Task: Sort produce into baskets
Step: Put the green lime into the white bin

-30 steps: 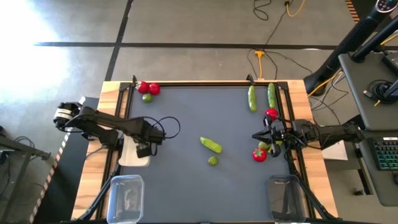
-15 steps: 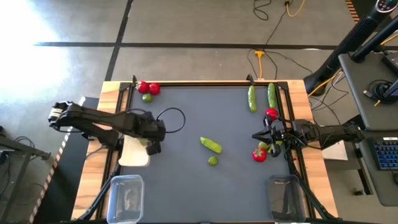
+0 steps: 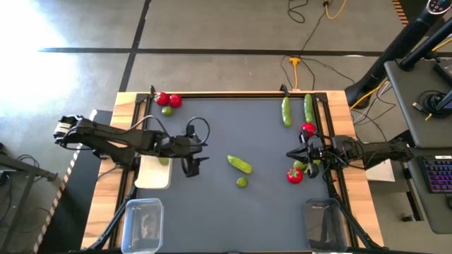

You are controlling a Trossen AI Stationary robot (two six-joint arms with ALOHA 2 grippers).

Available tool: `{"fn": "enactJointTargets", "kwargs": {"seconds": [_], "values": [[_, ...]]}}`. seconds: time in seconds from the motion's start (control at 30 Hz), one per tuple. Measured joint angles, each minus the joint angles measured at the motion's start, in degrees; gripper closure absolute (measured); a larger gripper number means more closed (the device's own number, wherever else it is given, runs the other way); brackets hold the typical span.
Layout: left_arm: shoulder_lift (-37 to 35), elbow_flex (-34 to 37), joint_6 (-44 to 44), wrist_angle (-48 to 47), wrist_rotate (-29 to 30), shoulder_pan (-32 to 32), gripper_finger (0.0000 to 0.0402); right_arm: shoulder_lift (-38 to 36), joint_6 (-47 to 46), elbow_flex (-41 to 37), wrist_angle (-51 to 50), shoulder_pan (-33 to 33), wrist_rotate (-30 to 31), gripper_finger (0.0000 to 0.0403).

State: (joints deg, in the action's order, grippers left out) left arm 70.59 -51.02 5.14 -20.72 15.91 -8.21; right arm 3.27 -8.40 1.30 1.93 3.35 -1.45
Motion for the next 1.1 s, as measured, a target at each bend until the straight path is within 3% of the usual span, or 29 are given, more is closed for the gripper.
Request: {"fn": "enactJointTargets", "kwargs": {"seconds": [0.1, 0.27, 0.4, 0.57, 0.8, 1.1], "values": [[2.36, 3.67, -4.00, 11.21, -6.69, -0.02, 0.0176, -0.01, 0.00, -0.01, 0.00, -0.01, 0.00, 0.0394], [9.87, 12.64, -6.45, 48.80, -26.45, -0.07, 0.0176, 0.00, 0.00, 0.00, 0.00, 0.00, 0.00, 0.0394], [17.38, 15.48, -6.19, 64.77, -25.24, 0.00, 0.0176, 0.00, 0.00, 0.00, 0.00, -0.01, 0.01, 0.0394], [27.80, 13.83, -1.12, 70.69, -16.44, -0.77, 0.0176, 0.00, 0.00, 0.00, 0.00, -0.01, 0.02, 0.0394], [38.20, 8.70, 3.22, 70.82, -16.55, -2.45, 0.0176, -0.01, 0.00, -0.02, -0.02, 0.00, 0.02, 0.0394], [42.08, 7.43, 7.04, 69.27, -16.43, -2.49, 0.0176, 0.00, 0.00, 0.00, 0.00, 0.00, 0.02, 0.0394]]}}
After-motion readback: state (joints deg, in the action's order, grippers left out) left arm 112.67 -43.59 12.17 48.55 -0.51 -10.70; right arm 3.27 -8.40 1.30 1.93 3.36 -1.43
